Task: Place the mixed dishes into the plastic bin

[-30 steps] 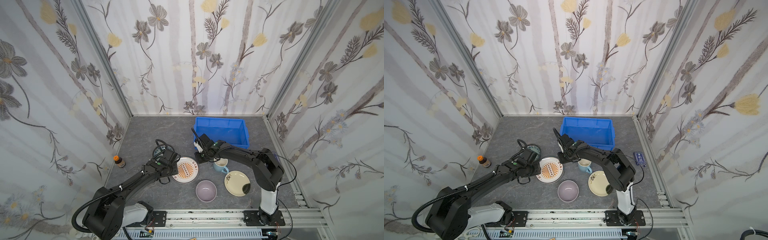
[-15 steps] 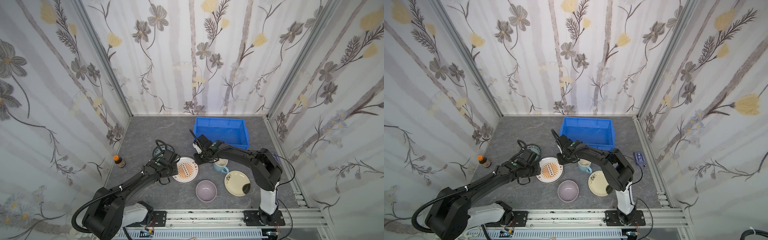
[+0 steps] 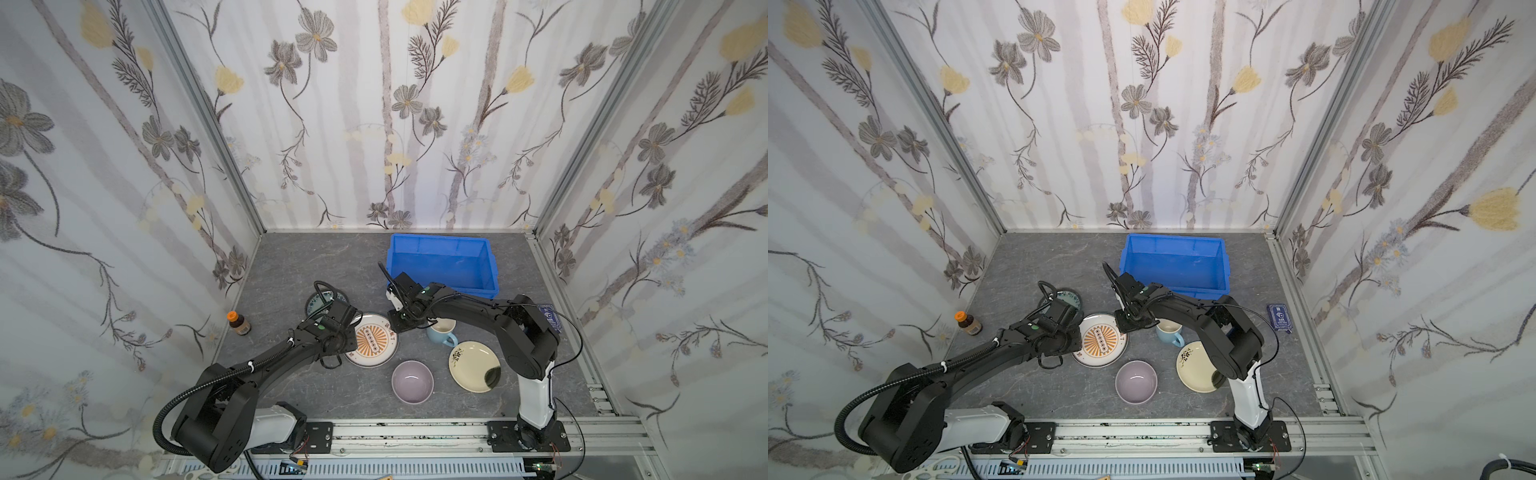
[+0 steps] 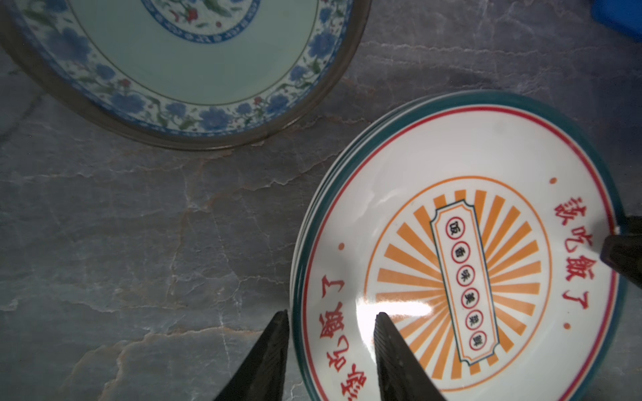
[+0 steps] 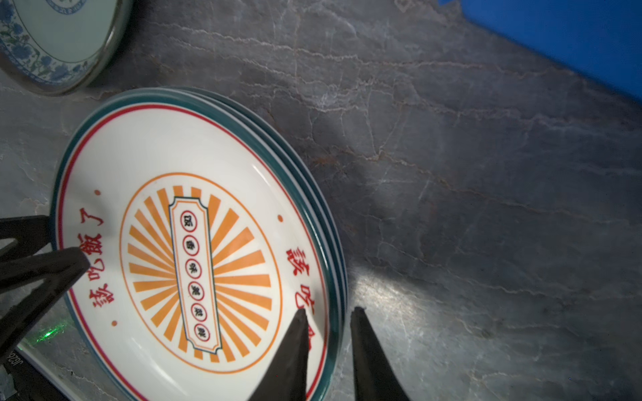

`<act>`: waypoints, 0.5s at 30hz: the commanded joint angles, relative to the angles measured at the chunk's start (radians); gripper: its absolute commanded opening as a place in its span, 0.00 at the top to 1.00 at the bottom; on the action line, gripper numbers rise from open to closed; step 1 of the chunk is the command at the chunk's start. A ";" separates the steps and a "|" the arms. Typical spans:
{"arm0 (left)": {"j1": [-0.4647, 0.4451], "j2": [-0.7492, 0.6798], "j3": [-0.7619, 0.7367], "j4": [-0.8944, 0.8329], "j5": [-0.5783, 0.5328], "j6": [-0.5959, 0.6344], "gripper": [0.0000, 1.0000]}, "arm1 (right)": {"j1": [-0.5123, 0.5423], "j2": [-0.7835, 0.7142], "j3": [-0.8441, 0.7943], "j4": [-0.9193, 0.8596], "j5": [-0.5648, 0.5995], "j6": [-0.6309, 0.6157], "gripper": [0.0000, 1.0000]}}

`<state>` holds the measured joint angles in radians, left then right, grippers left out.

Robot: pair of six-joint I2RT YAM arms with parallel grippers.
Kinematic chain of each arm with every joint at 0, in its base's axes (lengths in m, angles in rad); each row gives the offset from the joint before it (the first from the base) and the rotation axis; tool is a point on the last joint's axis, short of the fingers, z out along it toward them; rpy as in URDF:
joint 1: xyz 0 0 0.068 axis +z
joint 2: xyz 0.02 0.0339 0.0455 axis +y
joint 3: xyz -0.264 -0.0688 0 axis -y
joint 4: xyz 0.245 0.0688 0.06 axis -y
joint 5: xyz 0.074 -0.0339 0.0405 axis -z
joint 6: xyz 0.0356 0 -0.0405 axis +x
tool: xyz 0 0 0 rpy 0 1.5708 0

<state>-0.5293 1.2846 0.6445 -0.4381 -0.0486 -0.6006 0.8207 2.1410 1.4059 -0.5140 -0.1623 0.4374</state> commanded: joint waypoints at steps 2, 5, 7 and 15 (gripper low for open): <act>0.001 0.008 -0.006 0.022 -0.003 0.004 0.57 | 0.001 0.002 -0.002 0.032 -0.015 0.018 0.78; 0.000 0.011 -0.005 0.023 0.001 0.005 0.60 | 0.001 -0.004 -0.001 0.033 -0.007 0.021 0.80; 0.000 0.011 -0.006 0.024 0.000 0.005 0.61 | 0.001 -0.007 -0.002 0.032 -0.003 0.023 0.83; 0.000 0.017 -0.010 0.031 0.006 0.002 0.66 | 0.031 -0.025 -0.003 0.032 -0.005 0.024 0.88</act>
<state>-0.5293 1.2976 0.6361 -0.4286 -0.0494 -0.5983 0.8288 2.1311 1.4029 -0.5117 -0.1551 0.4526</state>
